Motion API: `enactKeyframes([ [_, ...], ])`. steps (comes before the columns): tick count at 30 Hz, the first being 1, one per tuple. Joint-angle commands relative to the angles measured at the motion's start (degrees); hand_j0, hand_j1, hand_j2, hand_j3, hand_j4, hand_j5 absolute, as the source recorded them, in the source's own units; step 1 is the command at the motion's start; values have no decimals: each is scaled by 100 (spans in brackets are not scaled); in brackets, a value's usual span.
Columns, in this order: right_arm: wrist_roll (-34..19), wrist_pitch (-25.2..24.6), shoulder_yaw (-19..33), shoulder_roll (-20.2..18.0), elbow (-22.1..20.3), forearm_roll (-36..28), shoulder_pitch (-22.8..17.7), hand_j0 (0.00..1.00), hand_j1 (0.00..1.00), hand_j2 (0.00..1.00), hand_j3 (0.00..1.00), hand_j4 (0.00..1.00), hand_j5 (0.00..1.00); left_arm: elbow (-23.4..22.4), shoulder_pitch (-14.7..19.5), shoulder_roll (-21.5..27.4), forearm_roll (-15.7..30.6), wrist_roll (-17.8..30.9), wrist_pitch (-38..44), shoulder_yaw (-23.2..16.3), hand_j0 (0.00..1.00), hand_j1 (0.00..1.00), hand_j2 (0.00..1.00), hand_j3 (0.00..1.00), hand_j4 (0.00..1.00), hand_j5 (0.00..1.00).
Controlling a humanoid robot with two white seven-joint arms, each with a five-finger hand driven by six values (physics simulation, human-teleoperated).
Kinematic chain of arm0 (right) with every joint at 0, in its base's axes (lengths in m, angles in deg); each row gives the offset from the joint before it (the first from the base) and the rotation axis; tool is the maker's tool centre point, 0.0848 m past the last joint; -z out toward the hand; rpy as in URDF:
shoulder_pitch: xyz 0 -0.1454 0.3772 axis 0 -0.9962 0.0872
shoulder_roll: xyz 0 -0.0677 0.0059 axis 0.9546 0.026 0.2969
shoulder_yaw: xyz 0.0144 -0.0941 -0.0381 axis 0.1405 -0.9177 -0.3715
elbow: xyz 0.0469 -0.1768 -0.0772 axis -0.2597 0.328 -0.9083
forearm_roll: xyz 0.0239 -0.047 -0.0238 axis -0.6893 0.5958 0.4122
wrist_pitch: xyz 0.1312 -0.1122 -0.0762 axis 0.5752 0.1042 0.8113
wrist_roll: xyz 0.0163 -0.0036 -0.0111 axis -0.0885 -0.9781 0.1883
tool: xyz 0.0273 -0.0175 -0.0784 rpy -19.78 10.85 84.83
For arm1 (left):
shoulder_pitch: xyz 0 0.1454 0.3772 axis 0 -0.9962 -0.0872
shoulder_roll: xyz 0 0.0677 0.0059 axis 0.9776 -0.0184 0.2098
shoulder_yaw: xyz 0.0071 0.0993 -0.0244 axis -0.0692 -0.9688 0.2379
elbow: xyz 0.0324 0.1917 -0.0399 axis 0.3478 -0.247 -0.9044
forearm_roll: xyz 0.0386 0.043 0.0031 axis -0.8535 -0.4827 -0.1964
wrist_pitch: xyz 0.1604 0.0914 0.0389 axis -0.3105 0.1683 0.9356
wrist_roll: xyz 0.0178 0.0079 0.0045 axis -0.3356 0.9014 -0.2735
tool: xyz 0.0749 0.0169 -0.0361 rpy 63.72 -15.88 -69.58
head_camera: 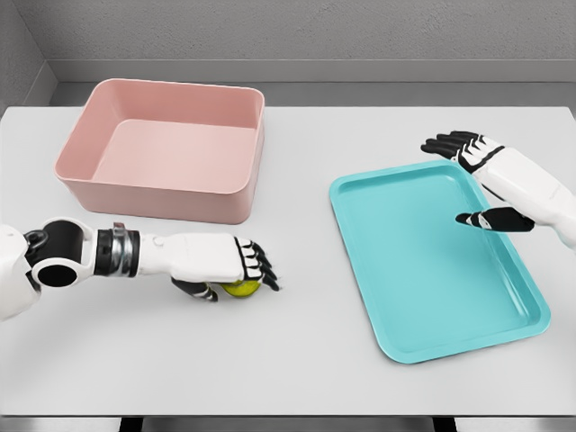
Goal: Put the tennis from the blue tray into the pink basket with both arms
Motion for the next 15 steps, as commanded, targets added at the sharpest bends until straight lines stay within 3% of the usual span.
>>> enactKeyframes([
  [1,3,-15,1,-4,-3,-43,0,100,100,100,100,100,100,-60,0,2,34,107,7,6,70,70,70,70,70,70],
  [7,3,-15,1,-4,-3,-43,0,100,100,100,100,100,100,-60,0,2,43,107,7,14,55,55,55,55,55,55],
  [15,3,-15,1,-4,-3,-43,0,100,100,100,100,100,100,-7,114,2,96,107,7,23,55,55,55,55,55,55],
])
